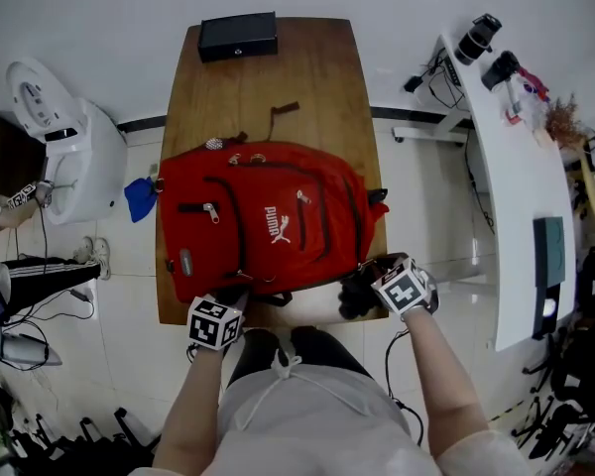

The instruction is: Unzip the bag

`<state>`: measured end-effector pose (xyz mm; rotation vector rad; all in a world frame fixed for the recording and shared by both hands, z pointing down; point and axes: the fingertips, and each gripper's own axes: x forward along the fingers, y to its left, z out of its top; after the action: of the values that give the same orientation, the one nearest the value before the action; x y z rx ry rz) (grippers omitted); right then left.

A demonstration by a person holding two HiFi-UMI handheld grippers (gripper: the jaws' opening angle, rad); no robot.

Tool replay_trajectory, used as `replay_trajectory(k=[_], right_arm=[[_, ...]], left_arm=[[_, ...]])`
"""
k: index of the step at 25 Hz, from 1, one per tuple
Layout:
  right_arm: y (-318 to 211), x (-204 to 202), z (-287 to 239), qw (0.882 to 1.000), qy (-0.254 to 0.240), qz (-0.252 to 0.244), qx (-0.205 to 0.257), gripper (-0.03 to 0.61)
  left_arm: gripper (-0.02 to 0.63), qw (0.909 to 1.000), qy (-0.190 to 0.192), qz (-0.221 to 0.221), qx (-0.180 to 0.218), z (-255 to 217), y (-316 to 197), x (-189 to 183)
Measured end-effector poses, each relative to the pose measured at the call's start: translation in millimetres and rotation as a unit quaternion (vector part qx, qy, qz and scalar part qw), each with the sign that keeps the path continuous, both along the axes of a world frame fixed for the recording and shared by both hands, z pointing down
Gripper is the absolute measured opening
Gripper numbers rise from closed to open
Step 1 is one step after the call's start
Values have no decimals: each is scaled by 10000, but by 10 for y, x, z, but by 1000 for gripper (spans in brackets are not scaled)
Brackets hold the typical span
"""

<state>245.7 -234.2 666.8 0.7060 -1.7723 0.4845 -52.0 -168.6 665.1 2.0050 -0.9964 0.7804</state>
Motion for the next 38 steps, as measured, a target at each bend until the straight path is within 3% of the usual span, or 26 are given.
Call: replay_trajectory(k=[4, 8, 14, 17, 18, 24, 28, 31, 33, 35, 38], right_arm=[[-25, -16, -49, 9969, -351, 697, 78, 41], [-128, 64, -241, 9909, -446, 1137, 567, 189], [-56, -108, -690, 9788, -815, 1379, 1279, 149], [7, -323, -1005, 9640, -1131, 1499, 1881, 56], [66, -420, -1126, 9579, -1284, 1525, 2064, 8], [421, -1071, -1904, 9072, -2405, 1665, 3025, 8], [828, -1471, -2320, 8750, -3034, 1353, 3522, 8], [1123, -1701, -2372, 8657, -3151, 759, 3815, 8], [1333, -1778, -2356, 8612, -3265, 528, 3860, 8], [1534, -1795, -2372, 8585, -3372, 455, 3836, 8], [1883, -1809, -2406, 8585, -3516, 457, 3704, 8]], left_arm=[[8, 10000, 0, -34, -68, 0, -5, 5], [8, 9998, 31, -10, -185, -10, 2, 18], [8, 9991, 176, 257, 300, -300, 36, 44], [8, 9956, 370, 270, 820, -614, 27, -6], [8, 9934, 477, 259, 1008, -751, 51, -23], [8, 9704, 991, 371, 2170, -1659, 153, -178], [8, 9471, 1171, 482, 2948, -2182, 350, -253], [8, 9236, 1515, 450, 3492, -2431, 547, -276], [8, 9152, 1657, 391, 3652, -2463, 729, -282], [6, 9143, 1667, 346, 3675, -2454, 939, -252], [6, 9187, 1356, 424, 3686, -2446, 1339, -154]])
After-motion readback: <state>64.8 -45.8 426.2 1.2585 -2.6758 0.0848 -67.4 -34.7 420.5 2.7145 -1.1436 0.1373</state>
